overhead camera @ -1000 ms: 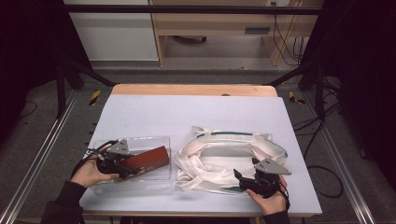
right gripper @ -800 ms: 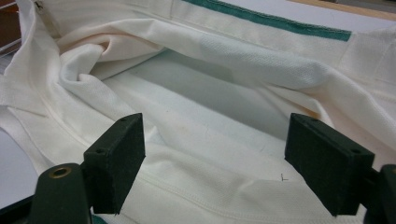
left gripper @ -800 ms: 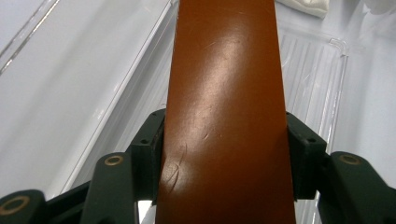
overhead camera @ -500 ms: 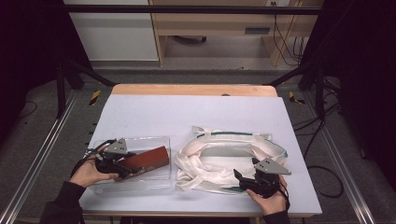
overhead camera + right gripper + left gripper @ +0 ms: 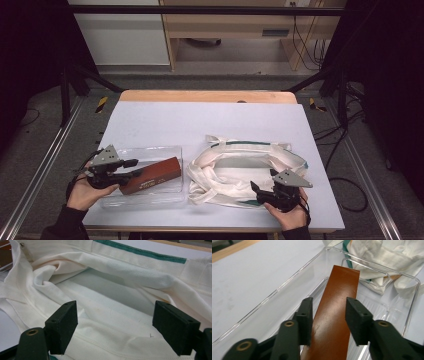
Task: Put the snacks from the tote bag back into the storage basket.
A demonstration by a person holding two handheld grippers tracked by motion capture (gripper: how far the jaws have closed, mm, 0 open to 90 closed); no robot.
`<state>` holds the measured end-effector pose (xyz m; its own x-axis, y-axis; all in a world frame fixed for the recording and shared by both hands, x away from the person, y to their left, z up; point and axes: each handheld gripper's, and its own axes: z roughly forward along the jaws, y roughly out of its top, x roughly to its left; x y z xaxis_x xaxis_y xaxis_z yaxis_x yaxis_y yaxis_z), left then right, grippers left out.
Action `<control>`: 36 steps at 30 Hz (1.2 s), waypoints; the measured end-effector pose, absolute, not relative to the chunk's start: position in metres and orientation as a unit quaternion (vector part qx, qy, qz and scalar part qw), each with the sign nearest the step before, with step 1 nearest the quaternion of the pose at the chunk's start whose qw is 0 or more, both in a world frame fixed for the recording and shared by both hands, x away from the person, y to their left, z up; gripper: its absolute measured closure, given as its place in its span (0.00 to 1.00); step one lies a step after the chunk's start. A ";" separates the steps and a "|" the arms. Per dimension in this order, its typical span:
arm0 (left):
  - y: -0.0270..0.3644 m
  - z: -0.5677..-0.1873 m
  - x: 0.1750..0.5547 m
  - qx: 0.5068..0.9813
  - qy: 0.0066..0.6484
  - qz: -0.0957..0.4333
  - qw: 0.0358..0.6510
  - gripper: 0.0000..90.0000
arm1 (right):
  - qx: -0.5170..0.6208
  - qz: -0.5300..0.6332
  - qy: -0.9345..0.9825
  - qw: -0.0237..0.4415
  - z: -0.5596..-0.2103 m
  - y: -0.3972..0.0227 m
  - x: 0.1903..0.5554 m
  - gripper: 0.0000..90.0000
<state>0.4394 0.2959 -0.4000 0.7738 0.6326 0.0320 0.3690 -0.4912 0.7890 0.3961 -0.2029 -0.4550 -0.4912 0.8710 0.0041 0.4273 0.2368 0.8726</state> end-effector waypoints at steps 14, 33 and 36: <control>0.288 -0.403 0.421 0.860 0.293 0.136 0.394 1.00 | 0.436 0.438 0.745 0.252 -0.456 -0.203 0.395 0.24; 0.288 -0.416 0.426 0.881 0.303 0.107 0.346 1.00 | 0.436 0.438 0.745 0.251 -0.456 -0.203 0.395 0.24; 0.292 -0.417 0.427 0.880 0.309 0.107 0.343 1.00 | 0.436 0.437 0.745 0.250 -0.456 -0.203 0.395 0.24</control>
<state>0.4273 0.2916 -0.4170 0.7858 0.6181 -0.0228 0.4706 -0.5736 0.6704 0.3950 -0.2029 -0.4563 -0.4941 0.8693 0.0092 0.4321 0.2364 0.8703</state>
